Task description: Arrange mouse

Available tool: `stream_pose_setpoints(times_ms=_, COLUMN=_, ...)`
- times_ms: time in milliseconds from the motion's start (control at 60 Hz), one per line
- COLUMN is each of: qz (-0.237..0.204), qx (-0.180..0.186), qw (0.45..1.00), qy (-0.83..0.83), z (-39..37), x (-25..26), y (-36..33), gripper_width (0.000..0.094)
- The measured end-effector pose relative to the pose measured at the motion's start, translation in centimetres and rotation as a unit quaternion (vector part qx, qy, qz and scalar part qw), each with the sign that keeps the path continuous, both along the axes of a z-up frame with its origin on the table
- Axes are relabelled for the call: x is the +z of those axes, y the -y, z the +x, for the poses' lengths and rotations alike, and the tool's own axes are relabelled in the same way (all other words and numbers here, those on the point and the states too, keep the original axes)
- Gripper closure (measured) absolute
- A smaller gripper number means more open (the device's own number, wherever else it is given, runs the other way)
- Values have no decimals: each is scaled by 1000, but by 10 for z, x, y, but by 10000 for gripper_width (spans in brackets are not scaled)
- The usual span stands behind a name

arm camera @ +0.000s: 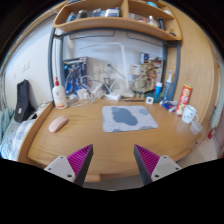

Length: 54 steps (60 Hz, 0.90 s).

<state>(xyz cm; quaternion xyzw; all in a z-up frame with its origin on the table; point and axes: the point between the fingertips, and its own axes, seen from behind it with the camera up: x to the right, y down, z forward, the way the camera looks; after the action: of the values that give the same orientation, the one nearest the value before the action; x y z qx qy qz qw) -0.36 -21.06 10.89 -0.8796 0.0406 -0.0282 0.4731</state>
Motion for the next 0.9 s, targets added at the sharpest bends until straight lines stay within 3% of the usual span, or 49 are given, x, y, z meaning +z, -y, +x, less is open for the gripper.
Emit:
stream_pose_setpoints(times_ms=183, qz=-35, qx=65, qw=997, qy=-19, z=-59, x=-5, y=-7, gripper_width=101)
stream_pose_setpoints(times_ms=317, qz=-50, qx=90, qw=994, qy=-22, z=-77, x=-3, y=-20, gripper_width=111)
stream_pose_setpoints(times_ms=733, qz=-77, qx=92, qw=993, qy=-17, z=-18, x=52, y=-86, gripper_width=111)
stream_pose_setpoints(times_ms=900, qz=-64, qx=78, qw=995, qy=-22, z=18, x=89, y=-101, gripper_width=128)
